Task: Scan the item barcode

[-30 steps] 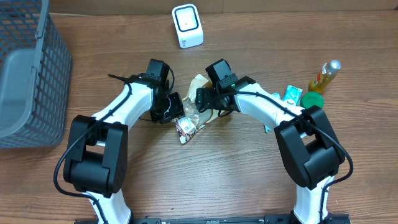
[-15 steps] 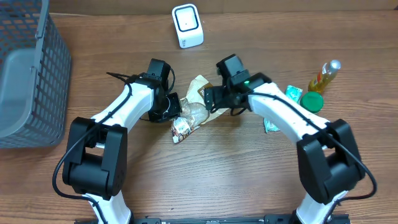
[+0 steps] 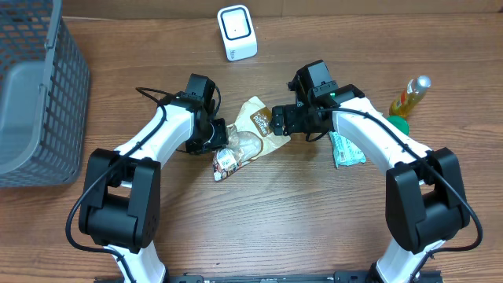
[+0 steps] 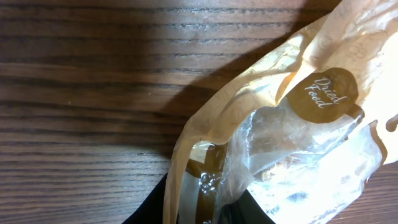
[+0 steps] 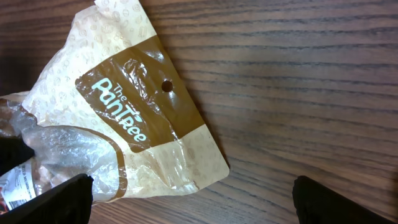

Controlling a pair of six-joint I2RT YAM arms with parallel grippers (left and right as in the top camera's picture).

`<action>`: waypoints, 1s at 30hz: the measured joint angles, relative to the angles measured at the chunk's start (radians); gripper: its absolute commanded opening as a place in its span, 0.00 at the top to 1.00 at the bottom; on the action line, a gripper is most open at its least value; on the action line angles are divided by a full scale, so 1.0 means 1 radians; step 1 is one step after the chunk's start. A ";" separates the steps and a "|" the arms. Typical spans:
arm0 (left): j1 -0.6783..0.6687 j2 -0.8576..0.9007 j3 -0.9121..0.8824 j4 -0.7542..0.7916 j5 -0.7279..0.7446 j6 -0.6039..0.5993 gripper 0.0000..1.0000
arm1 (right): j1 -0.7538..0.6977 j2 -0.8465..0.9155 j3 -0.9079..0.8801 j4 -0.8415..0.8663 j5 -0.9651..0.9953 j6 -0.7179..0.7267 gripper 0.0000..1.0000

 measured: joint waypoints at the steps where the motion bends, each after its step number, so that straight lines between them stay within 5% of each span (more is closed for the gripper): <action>1: 0.000 0.000 0.000 -0.001 0.000 0.002 0.90 | 0.000 0.000 0.000 -0.002 -0.003 -0.003 0.00; 14: 0.000 0.000 0.001 -0.004 -0.001 0.002 0.89 | -0.002 0.000 -0.029 0.003 -0.018 -0.011 0.00; 30: 0.000 0.000 0.001 -0.016 0.000 0.002 0.87 | -0.003 0.000 -0.182 0.205 -0.165 -0.006 0.00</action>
